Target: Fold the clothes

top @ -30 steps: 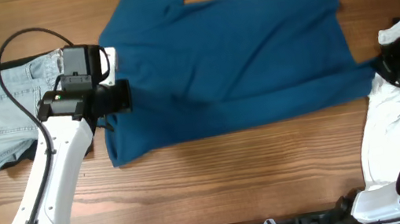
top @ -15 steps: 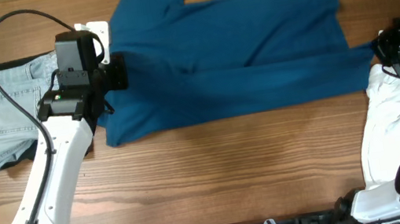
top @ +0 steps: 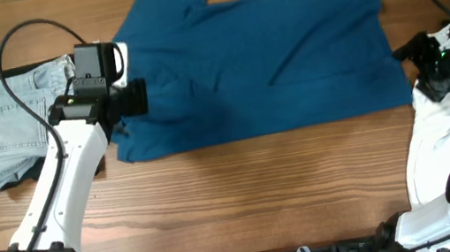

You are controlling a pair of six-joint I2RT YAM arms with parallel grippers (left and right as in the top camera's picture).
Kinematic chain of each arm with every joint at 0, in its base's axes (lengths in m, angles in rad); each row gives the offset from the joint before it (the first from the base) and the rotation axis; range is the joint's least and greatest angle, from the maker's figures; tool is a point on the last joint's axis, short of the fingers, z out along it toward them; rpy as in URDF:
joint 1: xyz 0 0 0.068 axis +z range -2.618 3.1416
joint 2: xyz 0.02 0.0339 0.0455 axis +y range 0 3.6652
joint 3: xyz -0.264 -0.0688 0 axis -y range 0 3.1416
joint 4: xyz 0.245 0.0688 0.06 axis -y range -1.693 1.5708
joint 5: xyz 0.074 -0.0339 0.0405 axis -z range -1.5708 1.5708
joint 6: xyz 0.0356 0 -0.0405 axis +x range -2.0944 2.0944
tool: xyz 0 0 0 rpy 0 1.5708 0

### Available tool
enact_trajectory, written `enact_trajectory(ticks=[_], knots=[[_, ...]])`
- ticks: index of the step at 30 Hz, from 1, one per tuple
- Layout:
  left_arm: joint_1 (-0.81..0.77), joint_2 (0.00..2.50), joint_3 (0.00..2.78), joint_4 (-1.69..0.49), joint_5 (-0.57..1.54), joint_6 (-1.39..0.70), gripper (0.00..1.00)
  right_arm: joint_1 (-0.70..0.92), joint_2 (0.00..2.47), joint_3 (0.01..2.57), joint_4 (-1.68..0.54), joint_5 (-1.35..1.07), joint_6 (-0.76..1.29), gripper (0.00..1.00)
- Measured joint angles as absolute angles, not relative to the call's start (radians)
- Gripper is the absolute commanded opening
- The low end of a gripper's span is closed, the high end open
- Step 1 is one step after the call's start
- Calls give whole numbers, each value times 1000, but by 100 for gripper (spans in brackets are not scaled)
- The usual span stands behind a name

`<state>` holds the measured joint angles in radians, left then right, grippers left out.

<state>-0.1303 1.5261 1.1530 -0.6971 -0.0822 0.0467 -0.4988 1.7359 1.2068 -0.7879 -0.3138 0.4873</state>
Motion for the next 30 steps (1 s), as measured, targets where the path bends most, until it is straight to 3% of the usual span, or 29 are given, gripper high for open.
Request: enact_trajectory(ticks=[7,13,14,15,18,19,28,30], knots=[[-101,1548,1119,-725,-46,-37,74,-499,1737,1122,-824,-213,488,85],[-102,1678,1076,-698,33,-51,67,-499,1740,992,-653,-224,497,77],[-102,1692,1073,-714,39,-51,66,-499,1740,974,-616,-225,501,71],[-102,1702,1073,-732,44,-51,66,-499,1740,956,-580,-225,505,52],[-102,1732,1072,-767,51,-55,66,-499,1741,934,-472,-228,516,11],[-101,1739,1071,-775,50,-55,66,-499,1741,933,-458,-229,516,5],[-50,1745,1070,-820,23,-55,66,-499,1577,978,-752,-77,538,4],[-27,1745,1070,-820,23,-56,69,-499,1533,987,-786,-59,546,25]])
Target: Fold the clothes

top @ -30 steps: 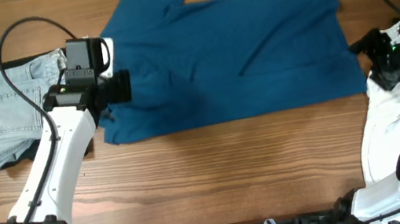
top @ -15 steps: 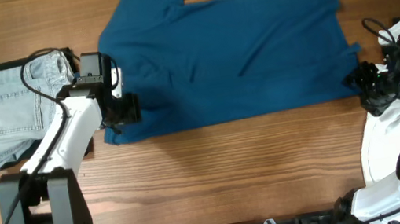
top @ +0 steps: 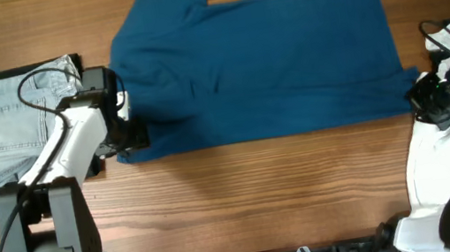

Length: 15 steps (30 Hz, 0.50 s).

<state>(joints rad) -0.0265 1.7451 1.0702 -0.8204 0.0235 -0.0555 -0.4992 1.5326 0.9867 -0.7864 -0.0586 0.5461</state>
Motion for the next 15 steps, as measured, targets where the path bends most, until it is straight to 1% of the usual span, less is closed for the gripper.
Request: enact_trajectory(ticks=[1,2,3,5,11,12,14,15], knots=[[-19,1745,1070,-821,24,-55,70,-499,1526,988,-793,-54,554,37],[-10,1745,1070,-822,25,-58,71,-499,1525,989,-800,-43,556,60],[-4,1745,1070,-828,26,-59,71,-499,1525,989,-804,-38,558,69],[-1,1745,1070,-842,28,-60,70,-499,1525,989,-804,-32,564,72],[-1,1745,1070,-861,28,-68,70,-499,1525,989,-802,-33,565,73],[-1,1745,1070,-861,28,-73,68,-499,1525,989,-801,-33,565,72],[-1,1745,1069,-864,28,-92,50,-499,1525,989,-800,-34,565,73],[-1,1745,1059,-859,28,-108,35,-499,1525,989,-799,-36,565,73]])
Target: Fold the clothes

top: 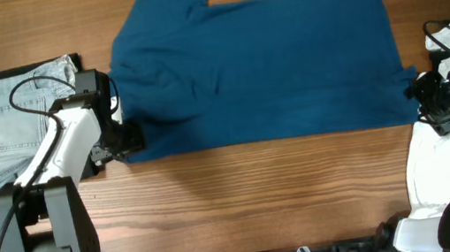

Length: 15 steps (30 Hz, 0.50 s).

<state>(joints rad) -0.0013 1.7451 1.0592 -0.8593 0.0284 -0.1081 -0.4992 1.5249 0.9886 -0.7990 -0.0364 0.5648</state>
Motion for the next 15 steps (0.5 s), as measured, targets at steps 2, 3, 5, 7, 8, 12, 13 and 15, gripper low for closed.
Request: enact_trajectory(ticks=[2,3,5,7,8,12,13,15], knots=[[-1,1745,1030,-844,29,-121,4,-499,1525,989,-799,-37,565,73],[-1,1745,1013,-840,29,-125,4,-499,1525,989,-799,-37,565,73],[-1,1748,987,-847,28,-137,4,-499,1525,989,-798,-44,565,73],[0,1751,973,-886,11,-182,4,-499,1525,989,-797,-51,564,73],[4,1751,972,-908,-7,-210,4,-499,1525,989,-797,-52,564,73],[56,1720,970,-967,-59,-280,29,-499,1525,989,-797,-60,561,73],[66,1701,968,-965,-59,-282,45,-499,1525,989,-796,-68,560,73],[89,1640,967,-930,-54,-296,56,-499,1525,989,-789,-81,560,73]])
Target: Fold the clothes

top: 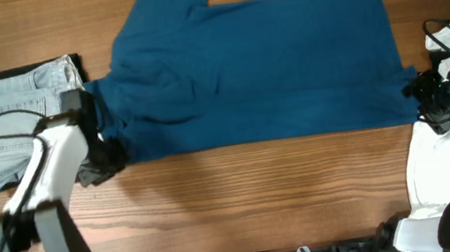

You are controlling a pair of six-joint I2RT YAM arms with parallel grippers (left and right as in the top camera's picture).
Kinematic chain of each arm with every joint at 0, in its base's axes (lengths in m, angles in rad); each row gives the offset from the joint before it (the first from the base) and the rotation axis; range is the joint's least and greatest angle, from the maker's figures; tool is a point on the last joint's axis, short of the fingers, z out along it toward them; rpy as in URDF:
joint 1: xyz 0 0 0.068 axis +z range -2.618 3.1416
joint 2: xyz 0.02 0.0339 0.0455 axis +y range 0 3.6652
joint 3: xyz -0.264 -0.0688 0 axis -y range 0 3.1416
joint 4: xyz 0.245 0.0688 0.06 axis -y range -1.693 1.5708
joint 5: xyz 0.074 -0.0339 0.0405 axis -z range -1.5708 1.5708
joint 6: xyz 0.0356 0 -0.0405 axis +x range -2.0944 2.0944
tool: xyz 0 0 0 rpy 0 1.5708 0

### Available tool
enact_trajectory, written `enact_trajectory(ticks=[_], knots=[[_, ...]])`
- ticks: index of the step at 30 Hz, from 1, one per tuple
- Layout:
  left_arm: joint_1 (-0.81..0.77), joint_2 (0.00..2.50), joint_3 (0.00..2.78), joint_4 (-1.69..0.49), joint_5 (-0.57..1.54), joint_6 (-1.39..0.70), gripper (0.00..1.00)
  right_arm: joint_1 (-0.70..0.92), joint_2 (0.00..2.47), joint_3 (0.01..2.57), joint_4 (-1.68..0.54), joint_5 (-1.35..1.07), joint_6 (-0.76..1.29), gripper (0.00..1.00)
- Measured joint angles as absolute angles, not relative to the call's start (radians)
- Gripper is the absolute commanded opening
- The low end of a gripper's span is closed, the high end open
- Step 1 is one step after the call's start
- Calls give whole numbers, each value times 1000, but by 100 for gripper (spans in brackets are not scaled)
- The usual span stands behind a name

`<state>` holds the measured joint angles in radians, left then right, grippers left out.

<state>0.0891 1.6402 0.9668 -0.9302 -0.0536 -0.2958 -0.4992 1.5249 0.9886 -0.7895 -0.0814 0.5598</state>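
Note:
A blue shirt (270,66) lies spread flat across the middle of the table, with one sleeve pointing to the far edge. At its near left corner my left gripper (112,156) is shut on the hem, and the cloth there is drawn out to the left. My right gripper (414,96) is at the near right corner, shut on the hem, where a small tab of blue cloth bunches up. The fingers are too small in the overhead view to make out clearly.
A folded pair of light blue jeans (6,123) lies at the left on a black garment, close to the shirt's left edge. White cloth lies at the right edge behind my right arm. Bare wood runs along the near side.
My left gripper has moved a little left and toward the near edge. The shirt's left edge has stretched out with it toward the jeans. The right gripper has stayed put.
At first the shirt lay rumpled, my left gripper on its left side and my right gripper off its right edge. Then both grippers were at the near corners with the hem straighter. Now the shirt lies wider and flatter, its left side pulled out.

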Motion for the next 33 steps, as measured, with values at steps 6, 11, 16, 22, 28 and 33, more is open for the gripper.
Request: enact_trajectory(ticks=[6,11,16,22,28,33], knots=[[93,1609,967,-809,52,-310,57,-499,1525,989,-781,-97,559,73],[93,1673,964,-795,93,-310,50,-499,1525,989,-780,-97,559,73],[93,1737,943,-777,109,-299,4,-499,1525,989,-776,-97,559,74],[104,1728,946,-962,6,-298,4,-499,1525,989,-775,-98,556,74],[180,1601,948,-1002,-96,-329,54,-499,1525,989,-775,-101,556,74],[183,1577,954,-1001,-99,-339,57,-499,1525,989,-765,-107,549,77]])
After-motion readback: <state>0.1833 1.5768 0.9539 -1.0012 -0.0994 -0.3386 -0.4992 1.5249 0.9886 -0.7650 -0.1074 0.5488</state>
